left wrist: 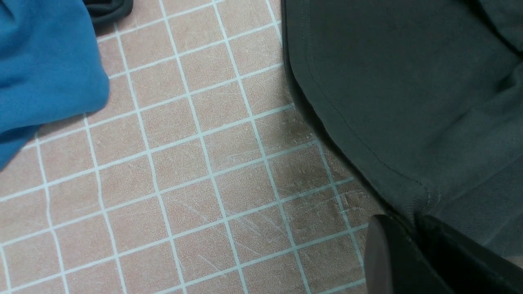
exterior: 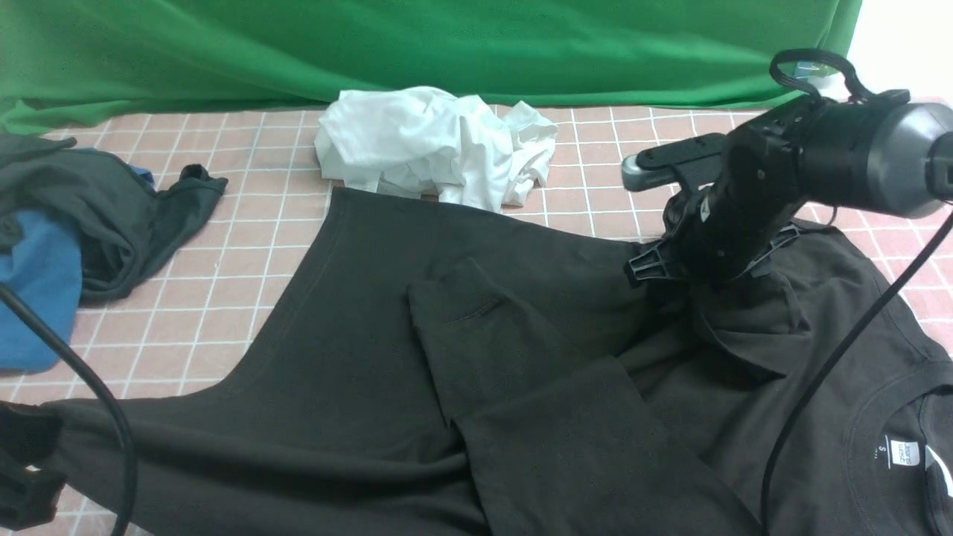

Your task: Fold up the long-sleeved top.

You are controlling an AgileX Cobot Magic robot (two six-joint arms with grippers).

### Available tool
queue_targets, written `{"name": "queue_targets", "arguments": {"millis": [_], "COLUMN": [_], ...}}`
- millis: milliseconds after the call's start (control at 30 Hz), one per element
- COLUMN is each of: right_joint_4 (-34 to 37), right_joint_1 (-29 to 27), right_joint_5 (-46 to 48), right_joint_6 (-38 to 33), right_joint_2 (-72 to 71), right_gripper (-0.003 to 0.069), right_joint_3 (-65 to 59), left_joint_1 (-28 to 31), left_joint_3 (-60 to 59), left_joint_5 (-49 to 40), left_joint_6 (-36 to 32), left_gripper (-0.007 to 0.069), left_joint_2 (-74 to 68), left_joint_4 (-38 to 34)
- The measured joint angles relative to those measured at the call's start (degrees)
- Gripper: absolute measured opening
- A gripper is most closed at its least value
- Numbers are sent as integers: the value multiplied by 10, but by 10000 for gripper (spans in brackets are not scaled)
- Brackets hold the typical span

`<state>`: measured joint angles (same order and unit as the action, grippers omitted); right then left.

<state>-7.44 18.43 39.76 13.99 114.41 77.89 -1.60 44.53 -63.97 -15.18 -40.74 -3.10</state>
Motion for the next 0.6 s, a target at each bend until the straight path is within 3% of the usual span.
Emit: {"name": "queue_targets", "arguments": {"millis": [167,433,600], "right_joint_4": [31,39,40], "right_joint_1": [-12,-13,-13], "right_joint_5": [-9,30,52], "right_joint_6": [-23,-57,-83], "right_joint_2": [0,0,-2], "right_gripper": [529,259,230], "right_joint_3": [0,0,0], "left_joint_1": [0,0,0], "left_joint_3": [0,0,0], "left_joint_5": [0,0,0], "left_joint_6": [0,-2,-2], "left_gripper": [35,35,35], "left_joint_2": [0,0,0], "left_joint_4": [0,0,0]}}
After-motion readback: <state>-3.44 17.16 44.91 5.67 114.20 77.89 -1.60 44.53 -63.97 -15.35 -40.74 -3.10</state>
